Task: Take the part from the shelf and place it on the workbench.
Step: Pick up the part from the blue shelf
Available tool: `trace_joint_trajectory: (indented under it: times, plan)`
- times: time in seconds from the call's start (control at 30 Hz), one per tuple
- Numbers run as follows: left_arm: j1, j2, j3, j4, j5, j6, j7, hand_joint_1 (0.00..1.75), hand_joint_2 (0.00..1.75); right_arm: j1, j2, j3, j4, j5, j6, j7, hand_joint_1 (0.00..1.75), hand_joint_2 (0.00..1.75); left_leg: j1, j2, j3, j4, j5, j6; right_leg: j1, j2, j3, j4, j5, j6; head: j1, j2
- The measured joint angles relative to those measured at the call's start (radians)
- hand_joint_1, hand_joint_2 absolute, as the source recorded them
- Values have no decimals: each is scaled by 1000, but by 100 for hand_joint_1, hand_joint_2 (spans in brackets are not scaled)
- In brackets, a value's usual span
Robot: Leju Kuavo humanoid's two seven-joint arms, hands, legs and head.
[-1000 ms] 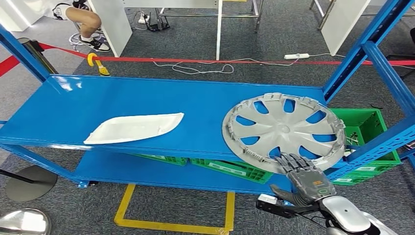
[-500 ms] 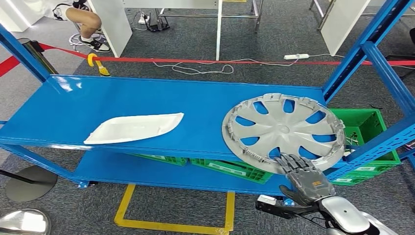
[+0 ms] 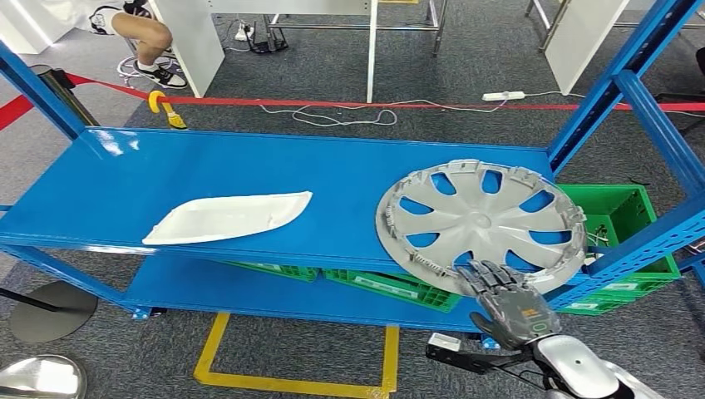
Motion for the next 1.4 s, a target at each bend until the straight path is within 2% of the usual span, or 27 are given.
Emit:
trace_joint_trajectory:
  times: [0.2,0.67,1.03,1.4]
  plan:
    - [-4,0,-1,0,0,-11,0,0,0,-53,53,1,9,9,2,-3,0,175,0,0,0,0,1,1,0,0,0,0,0,0,0,0]
    - [-8,0,-3,0,0,-34,-1,0,0,-160,126,31,64,18,15,-13,0,175,0,0,0,0,1,1,0,0,0,0,2,0,0,0]
    - [6,5,5,-8,0,-10,-1,0,0,-168,126,41,92,-21,52,-12,0,175,0,0,0,0,1,1,0,0,0,0,2,0,0,0]
    - [20,29,18,-59,0,13,-6,0,0,-105,91,19,76,-42,70,-5,0,175,0,0,-1,0,2,2,0,0,-1,0,3,0,0,0]
